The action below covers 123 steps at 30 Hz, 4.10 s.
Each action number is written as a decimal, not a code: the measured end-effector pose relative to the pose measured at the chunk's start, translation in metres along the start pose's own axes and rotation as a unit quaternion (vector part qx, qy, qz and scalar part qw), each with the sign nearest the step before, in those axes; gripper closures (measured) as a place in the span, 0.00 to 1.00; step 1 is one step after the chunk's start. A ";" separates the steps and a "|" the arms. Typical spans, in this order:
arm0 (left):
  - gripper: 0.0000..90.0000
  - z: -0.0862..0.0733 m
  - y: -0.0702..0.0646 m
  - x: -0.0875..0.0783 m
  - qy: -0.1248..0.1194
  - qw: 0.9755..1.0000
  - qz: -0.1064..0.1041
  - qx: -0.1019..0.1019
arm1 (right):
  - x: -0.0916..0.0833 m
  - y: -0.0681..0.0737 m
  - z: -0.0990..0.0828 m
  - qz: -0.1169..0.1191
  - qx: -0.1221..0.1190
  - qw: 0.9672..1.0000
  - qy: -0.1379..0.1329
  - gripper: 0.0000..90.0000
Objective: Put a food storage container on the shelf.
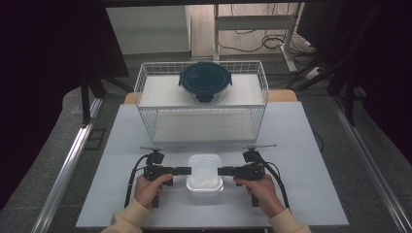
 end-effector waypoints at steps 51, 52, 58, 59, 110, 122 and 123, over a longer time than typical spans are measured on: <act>0.89 0.198 -0.173 -0.098 -0.143 0.968 -0.032 0.206 | -0.088 0.170 0.200 0.044 -0.221 0.964 -0.142 0.88; 0.88 0.203 -0.172 -0.097 -0.143 0.969 -0.034 0.201 | -0.088 0.170 0.208 0.044 -0.217 0.965 -0.142 0.88; 0.88 0.242 -0.163 -0.083 -0.134 0.974 -0.046 0.176 | -0.079 0.166 0.246 0.040 -0.196 0.970 -0.138 0.88; 0.88 0.248 -0.161 -0.080 -0.132 0.975 -0.043 0.174 | -0.078 0.164 0.250 0.039 -0.193 0.971 -0.136 0.88; 0.42 0.211 -0.104 -0.107 -0.177 0.965 0.045 0.191 | -0.091 0.098 0.238 -0.013 -0.200 0.969 -0.145 0.39; 0.39 0.141 -0.083 -0.124 -0.160 0.967 0.031 0.195 | -0.107 0.074 0.177 -0.024 -0.228 0.964 -0.133 0.33; 0.39 0.135 -0.080 -0.124 -0.160 0.967 0.033 0.194 | -0.107 0.072 0.173 -0.023 -0.229 0.964 -0.133 0.32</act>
Point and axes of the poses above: each handheld gripper's, and its own axes: x roughly forward along the jaws, z roughly out of its top, y roughly to its left, the point moved 1 cm from there along x, roughly forward along the jaws, and after that the axes turned 14 degrees about -y, right-handed, at the moved point
